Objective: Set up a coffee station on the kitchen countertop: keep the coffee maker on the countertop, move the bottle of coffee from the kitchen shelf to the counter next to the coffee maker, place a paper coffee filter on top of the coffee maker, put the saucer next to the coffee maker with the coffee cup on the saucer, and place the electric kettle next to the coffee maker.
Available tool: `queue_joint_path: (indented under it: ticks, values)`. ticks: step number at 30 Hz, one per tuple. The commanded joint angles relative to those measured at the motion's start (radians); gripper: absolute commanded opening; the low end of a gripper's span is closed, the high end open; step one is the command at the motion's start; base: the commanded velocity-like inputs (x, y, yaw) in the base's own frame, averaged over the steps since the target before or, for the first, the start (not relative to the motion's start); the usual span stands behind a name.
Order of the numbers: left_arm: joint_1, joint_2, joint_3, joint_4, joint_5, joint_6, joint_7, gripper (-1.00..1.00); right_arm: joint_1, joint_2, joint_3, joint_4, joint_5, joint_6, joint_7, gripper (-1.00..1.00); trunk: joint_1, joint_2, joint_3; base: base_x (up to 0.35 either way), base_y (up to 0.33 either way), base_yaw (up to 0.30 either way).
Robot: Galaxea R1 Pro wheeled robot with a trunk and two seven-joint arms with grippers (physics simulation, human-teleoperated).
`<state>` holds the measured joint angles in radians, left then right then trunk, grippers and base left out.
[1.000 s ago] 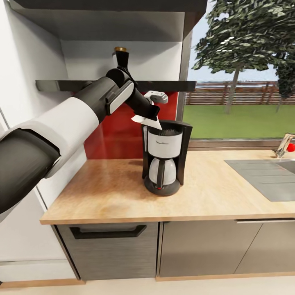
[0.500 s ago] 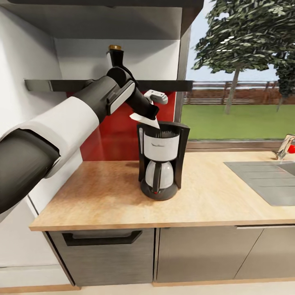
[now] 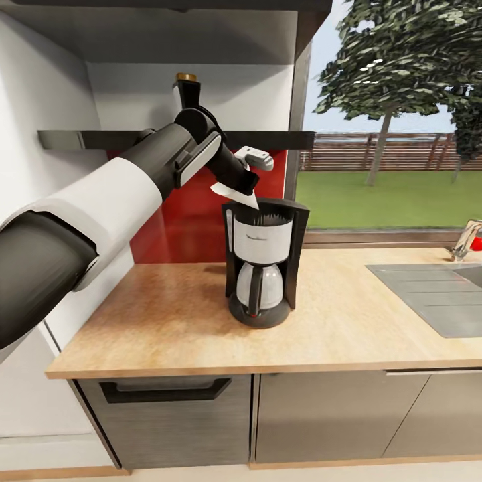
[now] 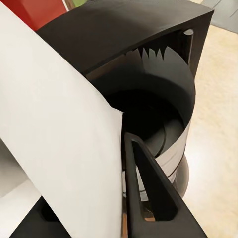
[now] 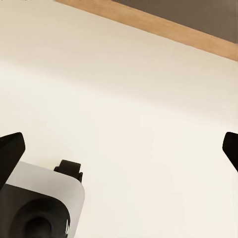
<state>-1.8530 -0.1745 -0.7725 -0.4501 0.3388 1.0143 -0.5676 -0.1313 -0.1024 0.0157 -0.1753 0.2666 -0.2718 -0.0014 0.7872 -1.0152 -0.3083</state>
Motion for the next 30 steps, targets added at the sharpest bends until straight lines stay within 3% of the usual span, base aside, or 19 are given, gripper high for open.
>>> queue_joint_path:
  ticks: [1, 10, 12, 17, 19, 30]
  values:
    - [-0.002, 0.000, -0.004, 0.001, -0.002, 0.001, -0.004, -1.00, -0.001, 0.000, 0.001, 0.000, 0.003, -0.003, 0.000, 1.00, 0.000, -0.001, -0.001, 0.052, -0.038, 0.000]
    - [-0.002, 0.000, -0.032, 0.000, -0.065, 0.001, -0.004, -1.00, -0.001, -0.001, 0.001, 0.000, 0.004, -0.003, 0.000, 1.00, 0.000, -0.001, -0.001, 0.038, -0.024, 0.000]
    - [-0.002, 0.000, -0.050, 0.000, -0.070, 0.001, -0.004, -1.00, -0.001, -0.001, 0.001, 0.000, 0.004, -0.003, 0.000, 1.00, 0.000, -0.001, -0.001, 0.006, -0.003, 0.000]
    - [-0.002, 0.000, -0.145, -0.008, -0.075, 0.001, -0.005, -1.00, -0.001, 0.000, 0.001, 0.000, 0.004, -0.003, 0.000, 1.00, 0.000, -0.001, -0.001, 0.002, -0.001, 0.000]
    - [-0.002, 0.000, -0.163, -0.026, -0.076, 0.001, -0.005, -1.00, -0.001, 0.000, 0.001, 0.000, 0.004, -0.003, 0.000, 1.00, 0.000, -0.001, -0.001, 0.000, 0.000, 0.000]
    - [-0.002, 0.000, -0.175, -0.039, -0.076, 0.003, -0.005, -1.00, -0.001, 0.000, 0.001, 0.000, 0.004, -0.003, 0.000, 1.00, 0.000, -0.001, -0.001, 0.001, 0.000, 0.000]
